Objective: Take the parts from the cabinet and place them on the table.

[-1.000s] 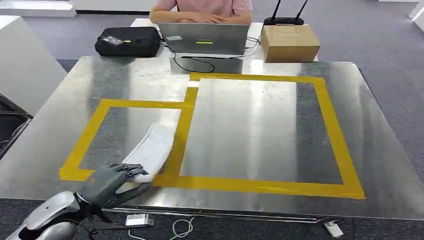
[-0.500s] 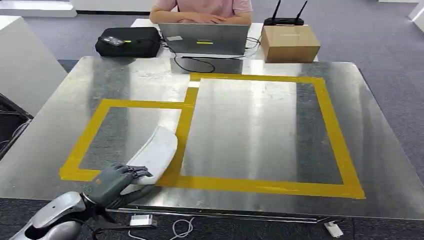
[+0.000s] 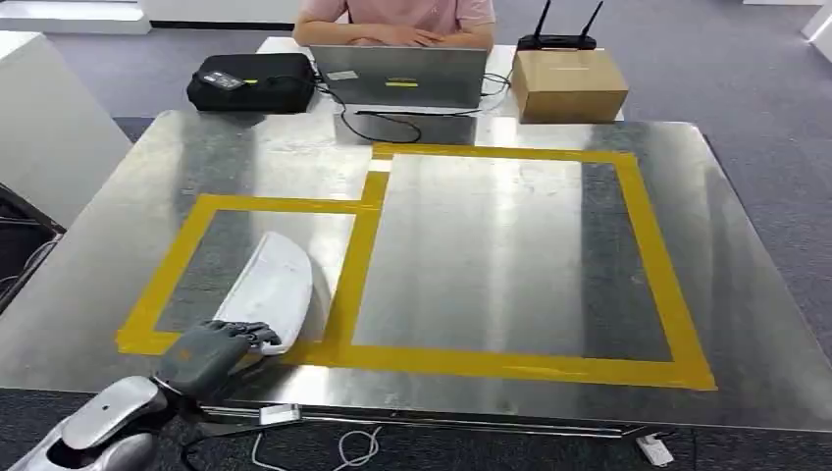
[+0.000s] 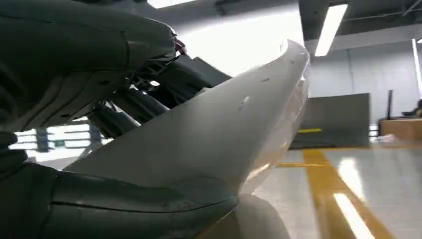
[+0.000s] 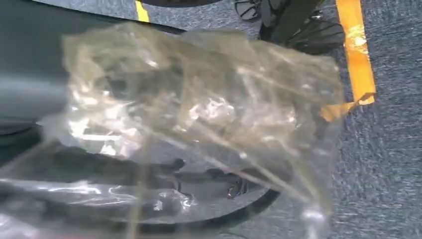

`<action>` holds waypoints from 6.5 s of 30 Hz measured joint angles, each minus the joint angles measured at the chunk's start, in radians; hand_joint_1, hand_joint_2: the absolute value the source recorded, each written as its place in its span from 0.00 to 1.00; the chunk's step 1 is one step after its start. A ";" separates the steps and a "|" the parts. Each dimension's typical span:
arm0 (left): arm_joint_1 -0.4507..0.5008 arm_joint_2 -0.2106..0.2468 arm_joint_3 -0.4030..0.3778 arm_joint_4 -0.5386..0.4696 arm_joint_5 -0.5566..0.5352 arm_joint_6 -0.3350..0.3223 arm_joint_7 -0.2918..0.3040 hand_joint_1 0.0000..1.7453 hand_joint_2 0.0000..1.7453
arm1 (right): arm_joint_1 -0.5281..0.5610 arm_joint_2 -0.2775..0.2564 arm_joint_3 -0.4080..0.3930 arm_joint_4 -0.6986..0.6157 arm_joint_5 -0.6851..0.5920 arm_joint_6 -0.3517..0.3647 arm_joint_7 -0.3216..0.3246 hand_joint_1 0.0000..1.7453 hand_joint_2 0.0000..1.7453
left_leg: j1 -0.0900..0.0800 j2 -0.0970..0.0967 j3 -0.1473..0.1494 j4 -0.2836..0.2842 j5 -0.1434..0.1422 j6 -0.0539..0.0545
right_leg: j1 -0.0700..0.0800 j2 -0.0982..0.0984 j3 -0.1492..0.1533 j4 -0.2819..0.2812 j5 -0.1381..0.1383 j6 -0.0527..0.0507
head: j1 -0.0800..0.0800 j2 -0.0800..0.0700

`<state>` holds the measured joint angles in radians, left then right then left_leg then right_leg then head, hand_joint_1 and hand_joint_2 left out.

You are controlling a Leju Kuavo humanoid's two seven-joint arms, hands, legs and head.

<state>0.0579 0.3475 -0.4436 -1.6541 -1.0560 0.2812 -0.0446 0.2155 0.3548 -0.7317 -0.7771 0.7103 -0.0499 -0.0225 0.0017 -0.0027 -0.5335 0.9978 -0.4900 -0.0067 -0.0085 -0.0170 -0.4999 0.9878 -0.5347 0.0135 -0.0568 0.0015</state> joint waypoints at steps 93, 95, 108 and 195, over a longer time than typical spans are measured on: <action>0.038 -0.038 0.072 0.044 0.025 0.181 -0.087 1.00 1.00 | -0.003 -0.002 0.053 0.040 -0.092 -0.084 0.026 0.00 0.00 | 0.000 0.000 0.000 0.000 0.000 0.000 | 0.000 0.000 -0.001 0.000 0.000 0.000 | 0.000 0.000; 0.038 -0.039 0.071 0.044 0.023 0.180 -0.089 1.00 1.00 | -0.003 -0.002 0.054 0.040 -0.094 -0.084 0.026 0.00 0.00 | 0.000 0.000 0.000 0.000 0.000 0.000 | 0.000 0.000 -0.001 0.000 0.000 0.000 | 0.000 0.000; 0.034 -0.048 0.072 0.044 0.052 0.157 -0.081 0.00 0.00 | -0.002 -0.003 0.064 0.040 -0.093 -0.084 0.029 0.00 0.00 | 0.000 0.000 0.000 0.000 0.000 0.000 | 0.000 0.000 -0.002 0.000 0.000 0.000 | 0.000 0.000; 0.041 -0.093 0.080 -0.028 0.064 0.106 -0.009 0.00 0.00 | 0.082 0.003 0.193 -0.079 -0.235 -0.132 0.130 0.00 0.00 | 0.008 -0.003 -0.054 0.055 -0.029 -0.019 | -0.014 0.017 -0.013 0.005 0.005 -0.012 | 0.002 0.000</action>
<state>0.0984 0.2548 -0.3640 -1.6819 -0.9922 0.3872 -0.0538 0.2972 0.3574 -0.5383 -0.8560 0.4753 -0.1816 0.1076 0.0096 -0.0060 -0.5871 1.0526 -0.5195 -0.0261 -0.0225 0.0003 -0.5133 0.9927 -0.5296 0.0012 -0.0553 0.0015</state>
